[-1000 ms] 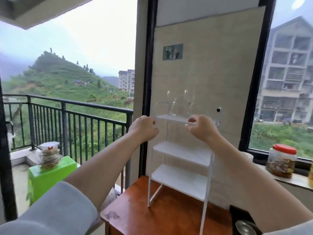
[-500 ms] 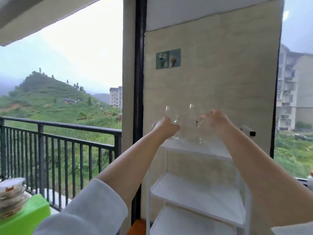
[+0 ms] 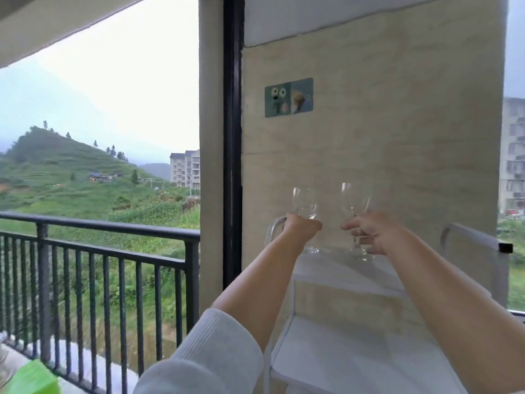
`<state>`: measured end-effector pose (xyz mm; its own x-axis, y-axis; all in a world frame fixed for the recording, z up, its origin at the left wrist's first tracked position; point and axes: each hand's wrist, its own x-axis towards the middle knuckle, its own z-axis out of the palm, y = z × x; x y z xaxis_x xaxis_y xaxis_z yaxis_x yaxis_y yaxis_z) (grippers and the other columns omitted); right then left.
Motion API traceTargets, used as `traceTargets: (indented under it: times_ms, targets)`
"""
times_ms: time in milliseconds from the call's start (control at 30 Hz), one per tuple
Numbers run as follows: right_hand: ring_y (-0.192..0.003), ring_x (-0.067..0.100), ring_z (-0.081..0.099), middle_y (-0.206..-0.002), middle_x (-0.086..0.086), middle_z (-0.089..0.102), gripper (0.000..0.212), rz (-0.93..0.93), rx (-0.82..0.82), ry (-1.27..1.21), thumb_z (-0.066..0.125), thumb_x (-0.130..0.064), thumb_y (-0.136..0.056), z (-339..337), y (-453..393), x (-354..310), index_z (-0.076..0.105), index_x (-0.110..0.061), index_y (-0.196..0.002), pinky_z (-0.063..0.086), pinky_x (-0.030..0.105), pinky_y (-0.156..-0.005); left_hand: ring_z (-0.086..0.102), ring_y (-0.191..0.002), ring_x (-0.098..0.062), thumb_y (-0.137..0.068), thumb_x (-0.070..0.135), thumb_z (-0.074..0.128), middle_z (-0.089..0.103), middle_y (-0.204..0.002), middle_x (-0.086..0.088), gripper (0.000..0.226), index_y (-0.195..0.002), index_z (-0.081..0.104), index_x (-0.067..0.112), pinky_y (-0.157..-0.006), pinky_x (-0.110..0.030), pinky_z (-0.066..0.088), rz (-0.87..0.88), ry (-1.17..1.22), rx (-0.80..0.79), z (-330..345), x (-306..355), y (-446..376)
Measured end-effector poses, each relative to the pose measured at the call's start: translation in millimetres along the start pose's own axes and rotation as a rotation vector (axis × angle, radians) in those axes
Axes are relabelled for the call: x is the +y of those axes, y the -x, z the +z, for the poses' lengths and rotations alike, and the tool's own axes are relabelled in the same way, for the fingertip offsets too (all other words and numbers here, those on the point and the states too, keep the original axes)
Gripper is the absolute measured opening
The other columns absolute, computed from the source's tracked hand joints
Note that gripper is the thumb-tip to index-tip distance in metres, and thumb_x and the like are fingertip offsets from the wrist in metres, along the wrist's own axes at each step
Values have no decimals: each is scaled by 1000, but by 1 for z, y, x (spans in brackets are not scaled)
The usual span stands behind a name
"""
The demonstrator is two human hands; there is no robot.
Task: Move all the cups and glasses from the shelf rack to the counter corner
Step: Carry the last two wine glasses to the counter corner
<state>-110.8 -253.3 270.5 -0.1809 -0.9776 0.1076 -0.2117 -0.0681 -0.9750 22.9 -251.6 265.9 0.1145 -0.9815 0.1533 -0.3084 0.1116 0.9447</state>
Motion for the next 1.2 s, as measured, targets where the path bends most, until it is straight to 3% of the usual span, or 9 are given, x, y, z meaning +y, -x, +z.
traceTargets:
  times_ms: [33,100,267,400,467,533,633,1033,1200]
  targets:
    - [-60,14,42,-78,8,51,11,-8,4,9,61,-1,-79,2,-1,1,58,-3,-89,29,24,-53,49,-86,-18,-85,15,58,49,-98,-7,64,-139,25,2,-79,-26,38,2,32,-13,1,-1,-2]
    - [-55,13,39,-65,6,46,19,-15,10,1,59,0,-80,2,-8,4,50,-7,-65,25,24,-49,43,-85,-18,-86,13,56,47,-100,-7,60,-138,27,4,-78,-25,34,9,90,-29,3,-3,-6]
    - [-26,9,48,-58,7,44,29,-34,39,-108,53,4,-82,4,-8,8,44,-8,-57,29,20,-46,45,-115,-25,-86,8,54,42,-128,-10,65,-141,20,7,-94,-30,38,8,163,-59,9,-9,-11]
    - [-43,21,45,-57,9,39,31,-64,60,-133,50,9,-81,2,-6,9,42,-7,-56,29,25,-50,51,-58,-18,-86,2,51,44,-72,-3,14,-91,44,13,-45,-19,38,3,134,-68,8,-7,-11]
    - [-36,16,39,-52,7,36,32,-83,77,-124,50,9,-80,3,-4,9,41,-8,-54,30,23,-48,46,-29,-6,-85,0,52,42,-60,-3,24,-69,39,12,-30,-11,29,-5,160,-79,7,-11,-16]
    - [-20,7,29,-38,3,35,34,-96,100,-130,50,10,-78,2,-5,10,38,-9,-52,28,20,-45,36,-17,-1,-81,-4,56,41,-56,-6,18,-72,44,8,-28,-7,25,39,211,-83,11,-14,-18]
    - [-16,5,19,-19,-9,26,38,-118,73,-127,47,11,-77,2,-2,8,32,-12,-49,21,11,-36,32,-17,-3,-77,-5,60,39,-54,-5,21,-89,47,7,-30,-10,27,107,343,-80,12,-18,-12]
    - [-19,6,15,-22,-10,21,41,-203,26,-161,46,12,-74,-13,46,-13,26,-17,-53,18,7,-32,24,-19,-4,-77,-15,51,30,-53,-2,34,-70,42,17,-32,-8,21,175,445,-146,-4,0,27]
    - [-23,7,16,-26,-9,21,43,-235,83,-191,50,13,-73,-49,101,-9,28,-17,-51,20,9,-32,21,-22,-5,-78,-20,45,27,-30,10,43,-58,30,16,-35,-7,19,252,450,-441,6,1,62]
